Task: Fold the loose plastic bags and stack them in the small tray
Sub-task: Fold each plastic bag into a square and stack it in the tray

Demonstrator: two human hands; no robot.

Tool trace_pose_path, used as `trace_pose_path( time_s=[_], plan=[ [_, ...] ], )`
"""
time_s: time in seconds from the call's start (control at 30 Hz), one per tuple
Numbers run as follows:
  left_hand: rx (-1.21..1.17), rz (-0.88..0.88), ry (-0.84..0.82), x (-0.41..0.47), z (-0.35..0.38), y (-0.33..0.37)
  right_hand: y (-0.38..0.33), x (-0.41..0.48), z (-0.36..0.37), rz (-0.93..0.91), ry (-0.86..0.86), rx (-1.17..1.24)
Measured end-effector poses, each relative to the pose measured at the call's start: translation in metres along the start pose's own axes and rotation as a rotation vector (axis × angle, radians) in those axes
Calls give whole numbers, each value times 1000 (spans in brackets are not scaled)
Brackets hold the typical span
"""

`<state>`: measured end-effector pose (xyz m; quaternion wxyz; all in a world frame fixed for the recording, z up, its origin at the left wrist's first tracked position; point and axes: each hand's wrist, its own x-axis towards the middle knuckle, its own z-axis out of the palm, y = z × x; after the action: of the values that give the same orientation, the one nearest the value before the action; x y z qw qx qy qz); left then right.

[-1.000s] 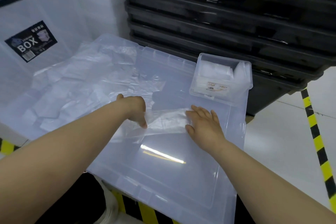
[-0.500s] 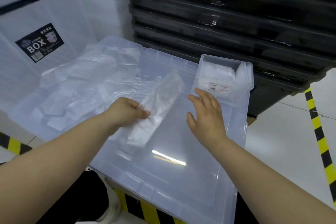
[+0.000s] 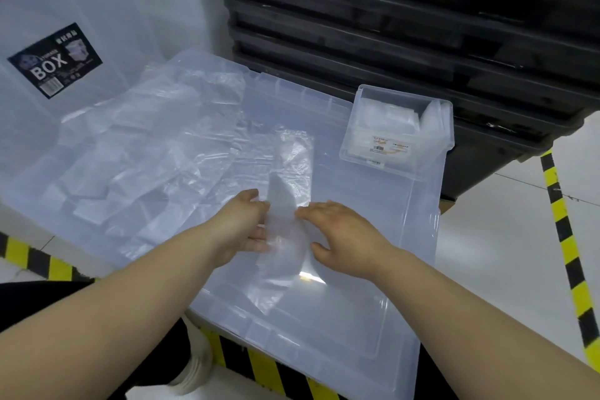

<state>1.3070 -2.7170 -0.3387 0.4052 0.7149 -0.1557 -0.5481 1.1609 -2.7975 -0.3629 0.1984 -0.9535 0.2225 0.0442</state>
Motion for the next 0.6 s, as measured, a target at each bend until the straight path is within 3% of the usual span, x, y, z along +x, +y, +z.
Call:
trace_pose_path(
  time_s=[0.17,0.43,0.6],
  plan=[
    [33,-18,-104,-15,-12,-9,-4,2,-4,14,-8,-8],
    [929,585,-72,3,-25,-33,-4,0,-4,21,16,17],
    [1052,728,-42,11,-39,-42,-3,1,-4,20,20,24]
  ],
)
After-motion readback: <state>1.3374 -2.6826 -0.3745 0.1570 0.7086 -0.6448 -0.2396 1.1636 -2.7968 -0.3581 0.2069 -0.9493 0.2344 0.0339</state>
